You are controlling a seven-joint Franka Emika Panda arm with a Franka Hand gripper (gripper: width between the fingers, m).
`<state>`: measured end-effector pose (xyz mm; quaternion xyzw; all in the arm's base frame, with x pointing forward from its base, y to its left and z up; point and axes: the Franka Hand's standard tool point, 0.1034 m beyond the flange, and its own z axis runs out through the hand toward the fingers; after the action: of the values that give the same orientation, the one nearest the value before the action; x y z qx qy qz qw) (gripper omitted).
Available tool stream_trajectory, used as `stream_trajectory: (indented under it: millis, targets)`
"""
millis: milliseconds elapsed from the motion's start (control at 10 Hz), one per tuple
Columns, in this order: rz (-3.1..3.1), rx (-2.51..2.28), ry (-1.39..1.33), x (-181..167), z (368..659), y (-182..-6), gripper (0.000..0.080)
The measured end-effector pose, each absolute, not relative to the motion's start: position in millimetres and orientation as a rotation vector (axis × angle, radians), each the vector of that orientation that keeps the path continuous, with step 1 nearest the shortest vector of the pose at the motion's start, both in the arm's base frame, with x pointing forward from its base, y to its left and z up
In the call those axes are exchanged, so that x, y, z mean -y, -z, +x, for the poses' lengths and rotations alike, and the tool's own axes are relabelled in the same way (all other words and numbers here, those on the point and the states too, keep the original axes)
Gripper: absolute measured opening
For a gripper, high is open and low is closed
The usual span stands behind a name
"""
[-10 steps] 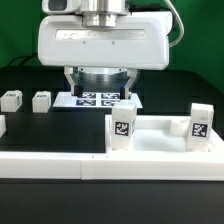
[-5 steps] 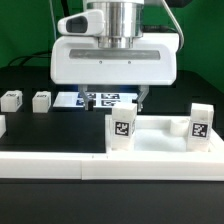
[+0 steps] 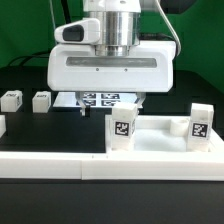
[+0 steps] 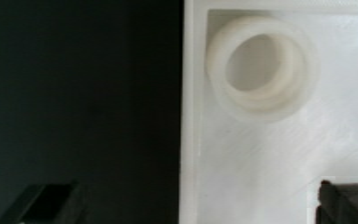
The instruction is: Assemble square table
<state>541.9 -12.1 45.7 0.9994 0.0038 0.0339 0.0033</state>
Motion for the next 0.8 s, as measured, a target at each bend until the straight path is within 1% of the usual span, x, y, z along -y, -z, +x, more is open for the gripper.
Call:
stream_trajectory:
  millis: [100,200,300,400,700,800]
  targets:
    - [3.137,-0.003,-0.091,14,540,-43.5,0.0649]
    - [3.169,0.041,0.005,22,536,-36.9,0.0649]
    - [3.167,0.051,0.003,24,544,-34.6,0.0649]
    - [3.168,0.051,0.009,20,545,-30.4,0.0649]
    - [3.159,0.118,0.026,6,545,-9.5,0.0649]
    - [3.157,0.122,0.030,7,545,-7.7,0.0649]
